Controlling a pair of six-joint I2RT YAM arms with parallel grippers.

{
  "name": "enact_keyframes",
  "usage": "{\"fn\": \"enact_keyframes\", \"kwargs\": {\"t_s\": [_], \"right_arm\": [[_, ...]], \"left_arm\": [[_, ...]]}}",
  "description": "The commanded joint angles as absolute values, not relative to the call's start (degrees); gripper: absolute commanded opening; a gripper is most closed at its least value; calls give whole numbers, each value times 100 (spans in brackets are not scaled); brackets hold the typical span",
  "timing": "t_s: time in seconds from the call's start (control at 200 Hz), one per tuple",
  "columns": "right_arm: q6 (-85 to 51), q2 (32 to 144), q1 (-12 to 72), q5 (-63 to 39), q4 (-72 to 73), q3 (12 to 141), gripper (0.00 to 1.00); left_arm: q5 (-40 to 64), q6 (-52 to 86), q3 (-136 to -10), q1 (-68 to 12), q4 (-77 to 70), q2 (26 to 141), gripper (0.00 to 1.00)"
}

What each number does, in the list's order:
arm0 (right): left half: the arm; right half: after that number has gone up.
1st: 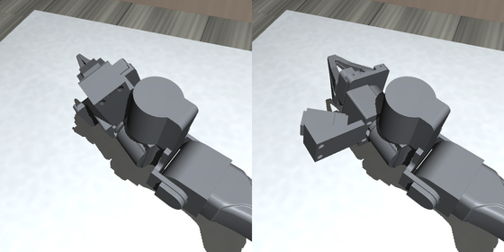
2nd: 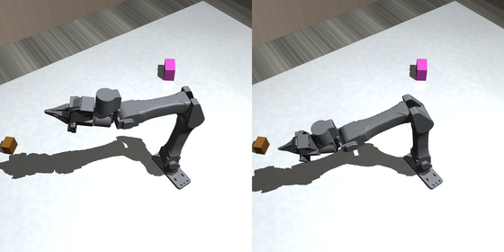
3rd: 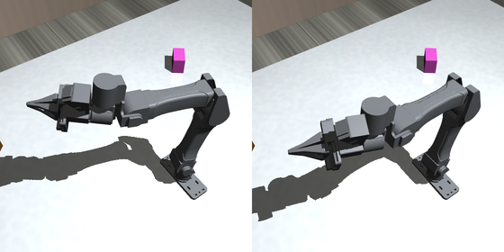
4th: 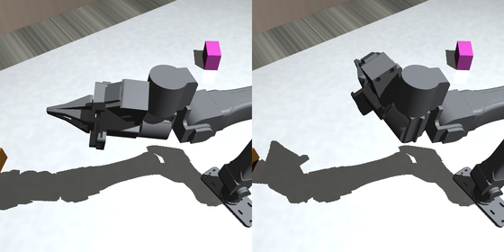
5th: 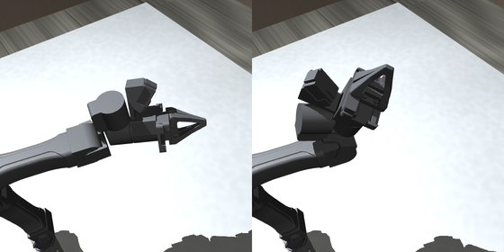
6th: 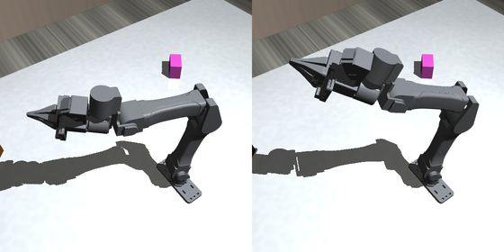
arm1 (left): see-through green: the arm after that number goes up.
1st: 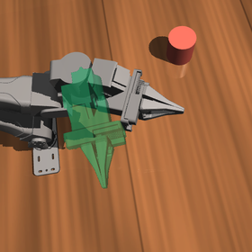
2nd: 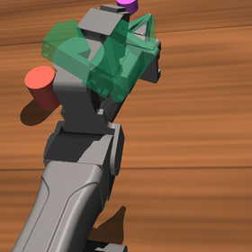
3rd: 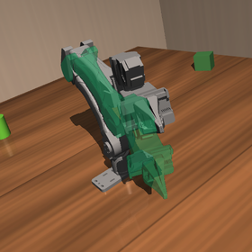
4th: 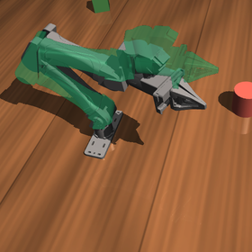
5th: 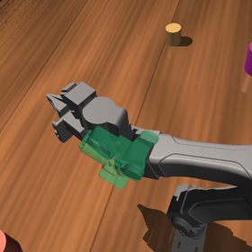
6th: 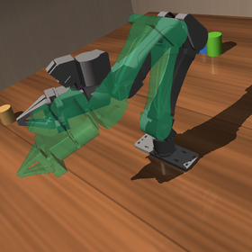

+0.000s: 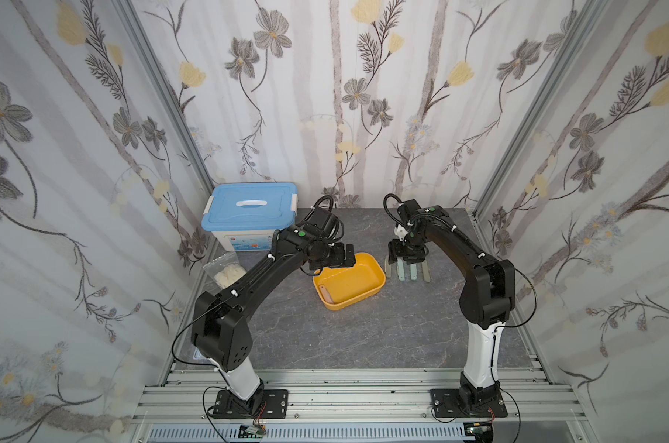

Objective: Take the fruit knife out of the storage box
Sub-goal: Adjust the storage box at the center of the board.

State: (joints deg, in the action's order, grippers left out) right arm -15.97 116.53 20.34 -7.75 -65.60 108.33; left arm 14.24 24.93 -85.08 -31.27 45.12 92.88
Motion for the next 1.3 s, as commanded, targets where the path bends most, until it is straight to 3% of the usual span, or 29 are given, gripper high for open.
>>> {"fn": "enact_keyframes", "kwargs": {"t_s": [0.0,0.205,0.515,0.799,1.124,1.294], "right_arm": [[-1844,11597,2319,-1045,-6559,10916,71],[-1974,11816,2666,-1072,-6485,11223,68],[-1917,11865,2749,-1152,-6471,11338,68],[-1868,11882,2756,-1589,-6447,11292,69],[-1806,11795,2742,-2107,-6316,11266,86],[-1701,11775,2725,-2133,-6254,11256,87]], "left_arm": [[1232,2711,-7770,-2969,4447,8852,100],[661,2760,-6976,-2937,4459,8479,100],[15,3086,-6822,-2599,4147,9241,100],[-70,2964,-7911,-2474,4193,10705,100],[-887,2724,-9568,-2303,4836,11972,100],[-1112,2474,-10292,-2294,4989,12480,100]]}}
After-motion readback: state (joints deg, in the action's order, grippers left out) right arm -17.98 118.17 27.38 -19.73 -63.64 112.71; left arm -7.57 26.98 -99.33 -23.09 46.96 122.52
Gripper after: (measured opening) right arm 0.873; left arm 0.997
